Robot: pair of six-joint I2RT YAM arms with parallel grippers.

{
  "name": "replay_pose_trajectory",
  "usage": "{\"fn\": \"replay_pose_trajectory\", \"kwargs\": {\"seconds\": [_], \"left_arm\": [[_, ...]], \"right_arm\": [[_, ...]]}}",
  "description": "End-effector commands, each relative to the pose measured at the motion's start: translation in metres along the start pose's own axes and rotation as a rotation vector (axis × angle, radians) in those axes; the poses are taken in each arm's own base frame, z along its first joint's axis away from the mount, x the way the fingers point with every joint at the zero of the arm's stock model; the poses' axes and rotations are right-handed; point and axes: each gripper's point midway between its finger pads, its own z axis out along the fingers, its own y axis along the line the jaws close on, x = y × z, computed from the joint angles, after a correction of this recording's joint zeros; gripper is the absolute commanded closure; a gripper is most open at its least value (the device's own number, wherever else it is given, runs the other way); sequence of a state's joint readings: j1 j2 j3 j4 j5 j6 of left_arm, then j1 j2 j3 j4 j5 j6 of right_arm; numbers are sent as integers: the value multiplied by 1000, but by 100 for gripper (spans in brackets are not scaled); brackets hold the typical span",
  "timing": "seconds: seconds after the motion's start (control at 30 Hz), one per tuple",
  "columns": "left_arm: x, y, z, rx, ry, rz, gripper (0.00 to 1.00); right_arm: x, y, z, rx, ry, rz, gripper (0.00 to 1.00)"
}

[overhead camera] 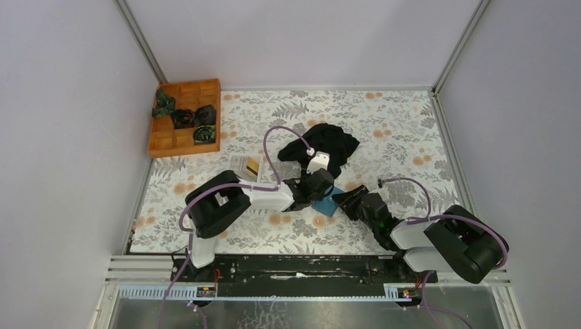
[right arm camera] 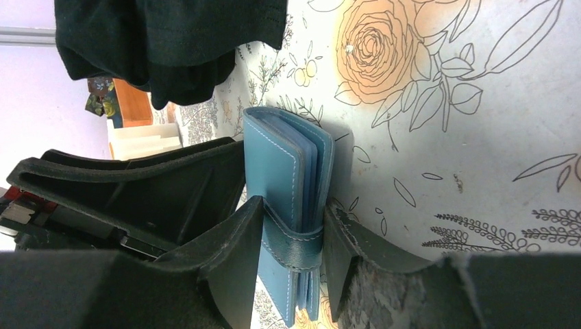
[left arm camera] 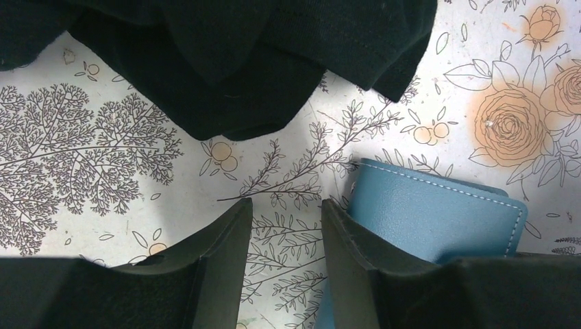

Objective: Put the credit cards into the card holder
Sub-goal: Close the card holder at the center of the board.

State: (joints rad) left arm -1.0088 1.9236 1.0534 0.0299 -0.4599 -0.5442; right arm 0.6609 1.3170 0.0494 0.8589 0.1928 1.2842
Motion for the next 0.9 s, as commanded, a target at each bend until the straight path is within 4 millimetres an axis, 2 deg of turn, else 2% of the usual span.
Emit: {"fn": "replay_pose_trajectory", "kwargs": {"seconds": [0.0, 0.57, 0.87], "left_arm": [[59, 12, 5, -32, 170, 80, 51], [60, 11, 4, -34, 172, 81, 53], [60, 11, 4, -34, 172, 83, 53]], "right_arm": [[9, -19, -5, 55, 31, -58, 56], [6, -13, -8, 25, 13, -73, 55], [-2, 2, -10, -34, -21, -90, 51]]}}
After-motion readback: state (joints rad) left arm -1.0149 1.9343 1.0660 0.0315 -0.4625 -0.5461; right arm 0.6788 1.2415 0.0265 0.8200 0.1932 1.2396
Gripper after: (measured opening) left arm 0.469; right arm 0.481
